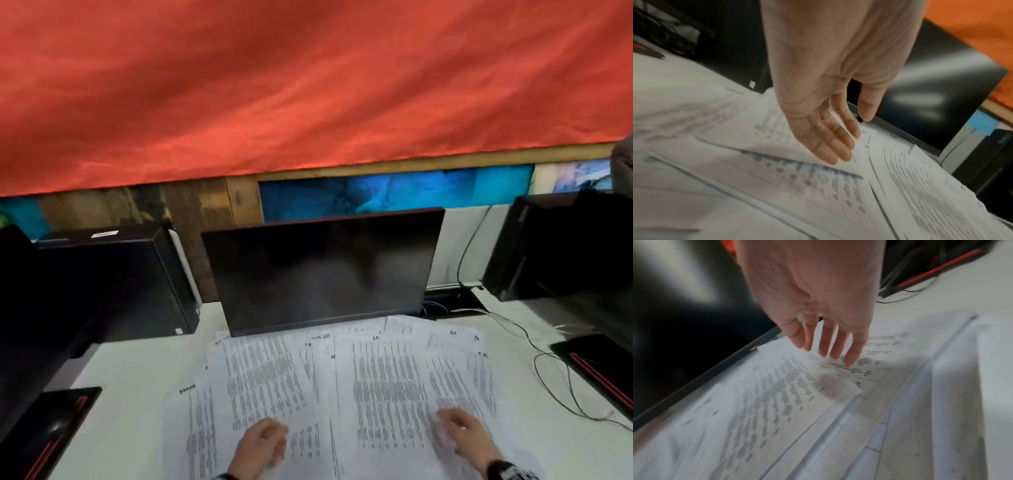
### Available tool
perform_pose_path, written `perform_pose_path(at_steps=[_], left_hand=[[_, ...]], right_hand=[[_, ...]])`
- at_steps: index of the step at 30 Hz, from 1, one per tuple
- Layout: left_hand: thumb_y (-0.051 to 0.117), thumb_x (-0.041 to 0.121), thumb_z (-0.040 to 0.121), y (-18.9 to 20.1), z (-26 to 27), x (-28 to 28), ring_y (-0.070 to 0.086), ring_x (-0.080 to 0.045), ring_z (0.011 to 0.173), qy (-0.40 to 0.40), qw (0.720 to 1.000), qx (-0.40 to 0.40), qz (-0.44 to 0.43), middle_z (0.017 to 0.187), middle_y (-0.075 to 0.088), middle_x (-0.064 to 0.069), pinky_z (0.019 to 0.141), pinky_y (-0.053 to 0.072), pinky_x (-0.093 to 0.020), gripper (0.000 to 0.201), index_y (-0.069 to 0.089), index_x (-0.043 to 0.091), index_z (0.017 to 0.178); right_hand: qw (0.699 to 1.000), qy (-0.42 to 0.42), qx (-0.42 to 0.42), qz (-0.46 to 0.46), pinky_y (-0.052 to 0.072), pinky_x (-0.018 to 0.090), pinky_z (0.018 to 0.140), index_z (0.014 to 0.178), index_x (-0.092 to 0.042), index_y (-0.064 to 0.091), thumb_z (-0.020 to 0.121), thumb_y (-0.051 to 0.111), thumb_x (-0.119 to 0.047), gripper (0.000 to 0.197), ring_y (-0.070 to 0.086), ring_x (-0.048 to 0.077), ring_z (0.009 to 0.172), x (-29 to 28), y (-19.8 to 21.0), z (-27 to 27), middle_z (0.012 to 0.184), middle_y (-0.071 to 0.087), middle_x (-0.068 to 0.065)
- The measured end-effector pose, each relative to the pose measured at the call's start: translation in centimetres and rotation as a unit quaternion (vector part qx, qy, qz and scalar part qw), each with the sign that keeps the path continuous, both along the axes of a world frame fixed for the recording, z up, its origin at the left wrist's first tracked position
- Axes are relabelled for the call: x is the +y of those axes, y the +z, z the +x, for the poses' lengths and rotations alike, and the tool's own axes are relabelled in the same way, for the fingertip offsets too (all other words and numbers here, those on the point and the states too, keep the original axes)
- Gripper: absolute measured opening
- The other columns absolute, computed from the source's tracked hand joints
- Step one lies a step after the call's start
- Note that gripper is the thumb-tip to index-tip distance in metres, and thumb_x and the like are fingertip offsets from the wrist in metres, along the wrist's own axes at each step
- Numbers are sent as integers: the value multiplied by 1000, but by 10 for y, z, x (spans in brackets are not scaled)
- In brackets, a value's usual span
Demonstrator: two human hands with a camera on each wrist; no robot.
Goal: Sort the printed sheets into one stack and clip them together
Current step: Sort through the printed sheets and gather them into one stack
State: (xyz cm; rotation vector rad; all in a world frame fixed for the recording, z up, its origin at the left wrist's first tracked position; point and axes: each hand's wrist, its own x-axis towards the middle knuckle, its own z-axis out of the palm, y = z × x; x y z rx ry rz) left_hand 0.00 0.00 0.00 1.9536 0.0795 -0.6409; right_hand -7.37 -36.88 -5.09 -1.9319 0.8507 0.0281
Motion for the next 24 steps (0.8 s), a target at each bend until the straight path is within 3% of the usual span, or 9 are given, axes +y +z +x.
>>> perform_pose_path(at_steps=[2,5,8,12,15,17,19,22,24], left_hand=[[54,22,95,-3,9,-24,57,-14,67,22,999,44,-15,87,61,-5,58,48,-24,17,58,8,103],[49,23,95,-10,19,-55,55,-17,83,-4,996,82,17,99,55,-4,71,47,-28,22,49,14,116],[51,26,94,-26,20,-76,50,-19,98,28,991,131,9,112,48,-5,82,47,-31,34,41,17,124],[59,29,90,-40,20,-93,56,-24,104,97,971,207,-75,121,48,-9,74,56,-37,53,34,15,134],[67,26,81,-43,20,-101,65,-24,79,99,961,233,-114,100,59,-11,60,55,-32,50,46,11,123],[63,19,83,-33,17,-102,53,-14,50,71,967,219,-113,69,56,-6,49,44,-22,20,54,10,99],[57,15,89,-28,17,-100,44,-10,43,47,977,182,-96,64,53,-2,46,37,-19,10,56,15,99],[51,23,92,-26,22,-85,55,-15,65,31,999,27,-14,88,62,-4,62,47,-29,16,57,18,107],[46,29,96,-30,27,-60,57,-19,103,38,982,-101,155,118,58,-5,90,48,-34,26,54,19,119]], right_hand=[[998,-60,16,-11,45,34,92,110,-14,64,91,59,-16,20,60,27,99,-14,-4,0,115,65,13],[992,-115,40,43,43,40,99,132,0,49,91,55,-6,42,54,36,116,-23,-4,-4,132,54,22],[987,-134,37,84,43,41,95,134,5,42,92,53,-3,45,51,36,115,-6,4,-5,136,49,23],[986,-92,56,126,42,44,102,140,0,33,90,57,-10,56,50,34,116,29,5,5,138,46,20],[982,-77,65,158,52,45,88,138,3,34,85,61,-4,60,55,32,106,41,-1,10,130,52,22],[981,-71,70,169,53,49,88,124,5,48,84,57,4,41,61,35,96,41,-2,10,108,62,21],[973,-93,66,201,50,51,92,123,3,51,83,54,8,40,61,38,98,35,-6,9,108,63,21],[949,-149,77,267,47,51,91,133,1,46,74,64,1,61,54,34,102,16,-26,9,121,52,10],[927,-180,77,321,48,43,76,112,6,55,80,59,-1,33,55,32,84,22,-16,5,100,56,18]])
